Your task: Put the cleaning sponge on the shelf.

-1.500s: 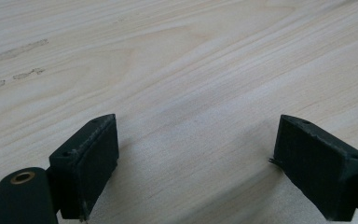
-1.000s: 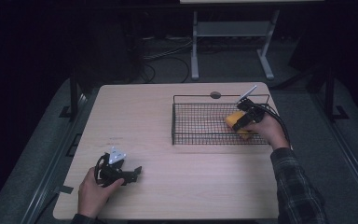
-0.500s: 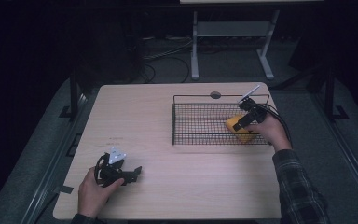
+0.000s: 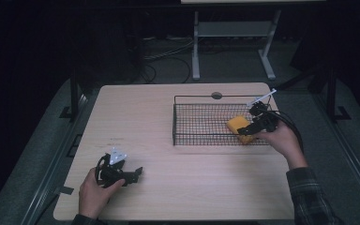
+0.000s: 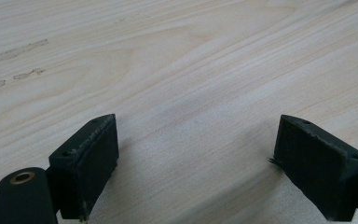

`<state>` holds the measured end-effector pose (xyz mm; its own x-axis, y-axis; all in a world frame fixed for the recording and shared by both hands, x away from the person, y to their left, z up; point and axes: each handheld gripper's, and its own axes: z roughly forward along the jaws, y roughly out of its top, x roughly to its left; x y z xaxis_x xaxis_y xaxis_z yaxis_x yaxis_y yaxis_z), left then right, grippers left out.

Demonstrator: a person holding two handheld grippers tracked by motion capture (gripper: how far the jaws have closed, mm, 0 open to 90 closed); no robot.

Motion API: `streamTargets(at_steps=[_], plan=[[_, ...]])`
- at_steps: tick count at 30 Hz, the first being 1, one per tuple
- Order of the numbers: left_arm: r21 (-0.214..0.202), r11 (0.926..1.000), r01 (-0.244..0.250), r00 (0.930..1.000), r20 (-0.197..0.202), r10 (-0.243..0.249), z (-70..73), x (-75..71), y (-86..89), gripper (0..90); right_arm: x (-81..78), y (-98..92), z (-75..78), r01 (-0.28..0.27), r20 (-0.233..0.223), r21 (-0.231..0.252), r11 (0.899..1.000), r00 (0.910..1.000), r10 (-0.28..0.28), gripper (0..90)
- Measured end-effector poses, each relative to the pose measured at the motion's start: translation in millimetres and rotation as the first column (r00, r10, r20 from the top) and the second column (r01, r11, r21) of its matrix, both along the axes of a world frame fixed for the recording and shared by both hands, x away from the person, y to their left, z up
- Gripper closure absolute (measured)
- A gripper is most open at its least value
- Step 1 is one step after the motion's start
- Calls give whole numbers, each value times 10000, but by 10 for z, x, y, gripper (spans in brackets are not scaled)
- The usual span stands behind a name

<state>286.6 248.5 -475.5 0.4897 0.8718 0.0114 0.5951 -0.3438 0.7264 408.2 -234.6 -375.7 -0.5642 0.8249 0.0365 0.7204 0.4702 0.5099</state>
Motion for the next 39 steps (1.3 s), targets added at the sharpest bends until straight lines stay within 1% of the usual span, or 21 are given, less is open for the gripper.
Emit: streamTargets(at_steps=[5,9,12,16,18,19,21,23,24,30,33,34,36,39], plan=[[8,10000,-1,10000,-3,1,0,1,0,128,-259,-27,72,-170,427,263,9995,9990,158,168],[16,10000,-5,10000,-1,5,1,2,-1,128,-450,-21,56,-385,647,467,9982,9973,354,168],[41,10000,7,10000,9,-7,1,3,1,128,-592,-22,9,-470,771,451,9979,9961,434,166],[-13,10000,-33,10000,13,33,-1,2,-3,128,-770,-38,-83,-541,917,772,9955,9947,469,166],[-26,10000,-33,10000,29,33,-2,2,-4,128,-865,-43,-151,-617,1058,845,9945,9930,526,166],[1,10000,-12,10000,17,12,-1,2,-2,128,-901,-48,-181,-665,1057,823,9944,9927,576,166],[3,10000,-7,10000,19,7,-1,2,-1,128,-959,-59,-239,-672,1199,812,9944,9911,572,166],[4,10000,-8,10000,22,8,-1,2,-1,128,-1017,-78,-313,-692,1157,1023,9923,9916,572,155],[5,10000,-5,10000,21,5,-1,3,-1,128,-1058,-95,-377,-685,1174,1104,9915,9915,554,155],[9,10000,-7,10000,24,7,-1,2,-1,128,-1171,-149,-578,-615,1032,1246,9903,9935,487,143],[8,10000,0,10000,20,0,-1,2,-1,128,-1220,-160,-655,-602,966,1133,9917,9941,493,141],[31,10000,12,10000,13,-12,0,2,1,128,-1235,-158,-687,-566,964,1161,9916,9943,454,140],[31,10000,3,10000,36,-3,0,3,0,128,-1261,-157,-752,-592,988,889,9943,9938,503,140],[38,10000,6,10000,38,-6,0,3,0,128,-1292,-156,-812,-581,928,736,9956,9944,511,139]])
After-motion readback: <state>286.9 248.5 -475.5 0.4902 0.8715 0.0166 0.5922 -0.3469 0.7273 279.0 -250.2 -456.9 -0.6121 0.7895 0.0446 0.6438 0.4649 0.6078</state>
